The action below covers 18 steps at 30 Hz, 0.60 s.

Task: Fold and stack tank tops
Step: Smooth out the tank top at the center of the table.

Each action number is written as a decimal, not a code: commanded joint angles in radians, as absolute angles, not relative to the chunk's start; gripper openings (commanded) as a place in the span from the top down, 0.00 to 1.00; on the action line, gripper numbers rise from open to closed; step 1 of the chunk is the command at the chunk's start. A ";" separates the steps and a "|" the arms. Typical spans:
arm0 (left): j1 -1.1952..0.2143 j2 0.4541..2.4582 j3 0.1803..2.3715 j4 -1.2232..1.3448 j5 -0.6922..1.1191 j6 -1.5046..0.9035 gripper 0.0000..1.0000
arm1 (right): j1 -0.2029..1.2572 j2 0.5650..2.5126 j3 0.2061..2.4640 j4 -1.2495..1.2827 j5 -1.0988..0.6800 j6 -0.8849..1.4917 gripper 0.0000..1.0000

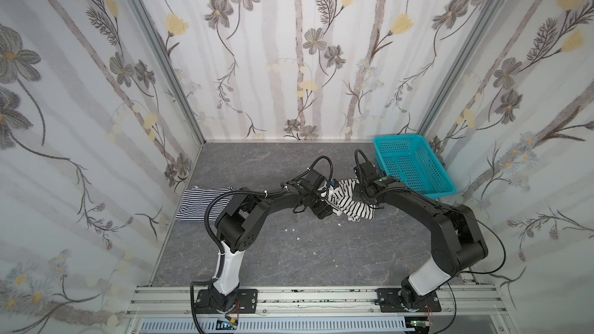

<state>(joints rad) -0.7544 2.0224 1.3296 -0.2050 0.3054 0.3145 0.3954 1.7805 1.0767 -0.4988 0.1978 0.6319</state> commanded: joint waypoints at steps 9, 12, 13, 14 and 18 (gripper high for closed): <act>-0.808 2.125 1.397 -0.148 0.158 0.295 0.35 | 0.354 1.754 0.984 -0.327 -0.016 0.646 0.88; -0.808 2.122 1.388 -0.149 0.139 0.305 0.67 | 0.352 1.745 0.973 -0.320 -0.022 0.649 0.87; -0.807 2.116 1.380 -0.149 0.129 0.312 0.76 | 0.349 1.742 0.973 -0.320 -0.021 0.649 0.87; -0.806 2.107 1.367 -0.150 0.125 0.324 0.86 | 0.346 1.736 0.971 -0.321 -0.021 0.649 0.85; -0.787 2.034 1.303 -0.152 0.108 0.354 0.99 | 0.333 1.716 0.974 -0.323 -0.027 0.648 0.83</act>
<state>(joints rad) -0.8005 2.0758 1.3331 -0.1276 0.1459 0.3237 0.3378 1.7290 0.9718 -0.3607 -0.0212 0.6456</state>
